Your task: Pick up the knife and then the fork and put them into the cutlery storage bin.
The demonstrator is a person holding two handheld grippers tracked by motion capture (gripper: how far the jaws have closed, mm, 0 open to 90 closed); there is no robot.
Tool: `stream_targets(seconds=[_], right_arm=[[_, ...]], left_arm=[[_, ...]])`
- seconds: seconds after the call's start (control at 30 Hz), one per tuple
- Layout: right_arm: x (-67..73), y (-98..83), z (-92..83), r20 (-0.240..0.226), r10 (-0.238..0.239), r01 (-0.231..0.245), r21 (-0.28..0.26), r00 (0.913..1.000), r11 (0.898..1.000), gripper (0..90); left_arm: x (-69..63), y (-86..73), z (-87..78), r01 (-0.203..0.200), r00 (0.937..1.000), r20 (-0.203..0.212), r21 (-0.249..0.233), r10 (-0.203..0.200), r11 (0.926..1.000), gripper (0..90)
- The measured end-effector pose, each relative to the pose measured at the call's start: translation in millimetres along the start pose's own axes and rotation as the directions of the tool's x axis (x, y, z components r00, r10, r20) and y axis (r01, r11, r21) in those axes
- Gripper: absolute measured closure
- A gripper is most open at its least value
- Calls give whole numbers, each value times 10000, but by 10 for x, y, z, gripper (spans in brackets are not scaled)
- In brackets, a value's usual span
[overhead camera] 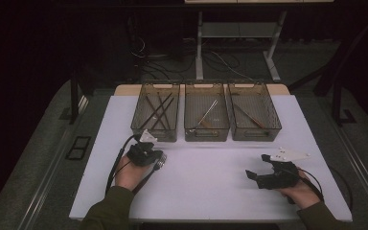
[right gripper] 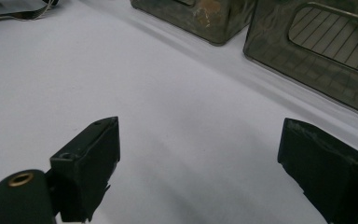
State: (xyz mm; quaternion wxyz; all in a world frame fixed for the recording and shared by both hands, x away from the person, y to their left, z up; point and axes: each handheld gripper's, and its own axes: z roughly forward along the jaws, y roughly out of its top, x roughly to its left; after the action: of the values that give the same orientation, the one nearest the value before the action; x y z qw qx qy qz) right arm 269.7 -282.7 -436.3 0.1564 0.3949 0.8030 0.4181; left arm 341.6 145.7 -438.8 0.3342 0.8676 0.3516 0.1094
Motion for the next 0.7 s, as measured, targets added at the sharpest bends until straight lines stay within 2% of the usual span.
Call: stream_targets(seconds=[0.07,0.17,0.23,0.33,0.47,0.57,0.63,0.7], right_arm=[[4,1,9,-9,-36,36,1,10000,10000,131],[13,3,12,-12,-69,69,16,10000,10000,131],[15,0,14,-5,-72,72,53,10000,10000,131],[11,-2,12,9,-87,86,65,10000,9999,131],[8,-4,5,3,-81,81,58,10000,10000,131],[5,-4,7,5,-101,101,79,9999,9999,131],[5,-3,7,11,-104,104,76,9999,9999,132],[6,-4,8,35,-130,130,84,9999,9999,132]], left_arm=[[-59,14,13,-157,9996,241,-40,158,9999,894],[-90,23,13,-419,9987,291,31,418,9991,894],[-82,14,-16,-321,9983,481,-192,330,9993,892],[-62,-19,-132,-192,9978,625,-546,226,9983,834],[-85,-166,-318,-128,9983,561,-641,164,9979,706],[-111,-302,-452,-27,9977,668,-735,77,9973,652],[-149,-384,-533,-227,9977,624,-643,267,9977,618],[-181,-454,-602,-228,9977,621,-600,265,9979,600]])
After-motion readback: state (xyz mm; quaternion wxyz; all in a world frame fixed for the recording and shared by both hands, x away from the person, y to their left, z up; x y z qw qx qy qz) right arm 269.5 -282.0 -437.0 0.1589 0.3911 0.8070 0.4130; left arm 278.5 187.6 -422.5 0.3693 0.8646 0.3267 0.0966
